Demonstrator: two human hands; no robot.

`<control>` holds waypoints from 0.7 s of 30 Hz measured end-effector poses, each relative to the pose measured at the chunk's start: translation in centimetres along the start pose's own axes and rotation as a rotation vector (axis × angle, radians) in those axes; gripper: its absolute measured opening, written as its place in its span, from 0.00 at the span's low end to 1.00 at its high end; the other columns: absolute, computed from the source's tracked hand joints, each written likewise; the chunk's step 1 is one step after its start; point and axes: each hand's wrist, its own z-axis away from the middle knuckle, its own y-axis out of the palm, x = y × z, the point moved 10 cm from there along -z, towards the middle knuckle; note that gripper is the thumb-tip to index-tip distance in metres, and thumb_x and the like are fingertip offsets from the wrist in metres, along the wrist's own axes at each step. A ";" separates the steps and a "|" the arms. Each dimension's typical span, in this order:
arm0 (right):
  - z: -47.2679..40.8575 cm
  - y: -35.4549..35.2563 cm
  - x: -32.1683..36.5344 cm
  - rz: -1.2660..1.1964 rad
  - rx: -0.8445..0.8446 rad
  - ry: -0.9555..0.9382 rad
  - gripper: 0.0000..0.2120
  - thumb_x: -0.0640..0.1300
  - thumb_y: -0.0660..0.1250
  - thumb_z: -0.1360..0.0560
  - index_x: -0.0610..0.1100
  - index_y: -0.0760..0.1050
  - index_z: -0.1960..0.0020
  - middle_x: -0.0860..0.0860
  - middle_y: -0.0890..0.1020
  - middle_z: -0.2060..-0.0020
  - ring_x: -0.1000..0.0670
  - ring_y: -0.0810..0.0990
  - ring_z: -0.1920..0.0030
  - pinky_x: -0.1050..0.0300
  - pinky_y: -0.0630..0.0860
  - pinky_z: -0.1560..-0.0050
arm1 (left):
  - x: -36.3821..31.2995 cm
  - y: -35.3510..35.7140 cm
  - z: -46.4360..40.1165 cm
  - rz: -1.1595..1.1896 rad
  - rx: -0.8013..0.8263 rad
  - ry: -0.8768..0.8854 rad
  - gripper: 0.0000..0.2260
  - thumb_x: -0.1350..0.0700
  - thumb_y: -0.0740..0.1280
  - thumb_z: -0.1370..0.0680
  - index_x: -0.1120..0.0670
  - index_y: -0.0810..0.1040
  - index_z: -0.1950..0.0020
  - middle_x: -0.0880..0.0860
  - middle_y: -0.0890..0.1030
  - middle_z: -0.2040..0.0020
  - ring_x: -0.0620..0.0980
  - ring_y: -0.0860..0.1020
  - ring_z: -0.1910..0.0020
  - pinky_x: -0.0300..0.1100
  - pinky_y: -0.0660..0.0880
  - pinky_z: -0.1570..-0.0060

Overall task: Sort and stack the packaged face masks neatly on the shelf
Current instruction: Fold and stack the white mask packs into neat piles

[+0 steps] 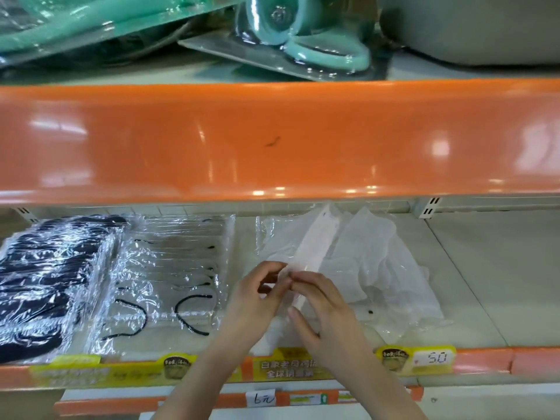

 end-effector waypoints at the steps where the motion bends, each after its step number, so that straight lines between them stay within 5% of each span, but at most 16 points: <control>1: -0.3 -0.1 0.2 0.009 -0.020 -0.014 0.15 0.49 0.62 0.24 0.45 0.76 0.40 0.56 0.74 0.40 0.54 0.75 0.40 0.58 0.74 0.44 | -0.3 -0.8 0.0 -0.091 -0.016 0.044 0.09 0.58 0.67 0.22 0.43 0.77 0.56 0.35 0.80 0.58 0.37 0.78 0.60 0.33 0.74 0.59; 4: -1.3 -0.8 1.6 0.088 -0.101 -0.079 0.13 0.45 0.62 0.24 0.44 0.78 0.43 0.52 0.78 0.44 0.51 0.76 0.42 0.55 0.74 0.45 | -3.3 -3.6 0.6 -0.524 -0.139 0.370 0.05 0.51 0.63 0.24 0.47 0.78 0.56 0.41 0.79 0.59 0.43 0.76 0.61 0.33 0.69 0.63; 7: -2.3 -1.4 3.7 0.216 -0.195 -0.173 0.12 0.42 0.63 0.25 0.42 0.80 0.45 0.49 0.80 0.47 0.47 0.77 0.45 0.52 0.73 0.47 | -4.6 -5.4 1.6 -0.807 -0.228 0.611 0.08 0.57 0.62 0.25 0.55 0.82 0.57 0.48 0.81 0.60 0.46 0.74 0.59 0.37 0.67 0.61; 14: -4.0 0.7 7.4 0.376 -0.286 -0.264 0.21 0.42 0.68 0.28 0.44 0.71 0.36 0.48 0.74 0.37 0.45 0.70 0.36 0.49 0.66 0.34 | -5.3 -11.5 3.1 -0.926 -0.334 0.696 0.17 0.56 0.57 0.17 0.59 0.83 0.55 0.52 0.83 0.56 0.54 0.79 0.56 0.46 0.75 0.57; 18: -4.2 1.3 9.4 0.354 -0.384 -0.292 0.20 0.38 0.67 0.26 0.43 0.69 0.35 0.46 0.73 0.37 0.44 0.71 0.36 0.46 0.64 0.31 | -4.7 -14.3 3.9 -0.988 -0.358 0.730 0.08 0.64 0.64 0.25 0.59 0.83 0.54 0.53 0.83 0.54 0.53 0.78 0.52 0.48 0.75 0.55; 21: -5.0 4.0 9.9 0.291 -0.209 -0.317 0.17 0.44 0.64 0.25 0.43 0.72 0.37 0.48 0.77 0.41 0.47 0.72 0.39 0.52 0.66 0.35 | -3.4 -15.8 4.4 -1.022 -0.334 0.739 0.09 0.68 0.67 0.31 0.58 0.82 0.54 0.54 0.82 0.54 0.54 0.77 0.52 0.49 0.75 0.57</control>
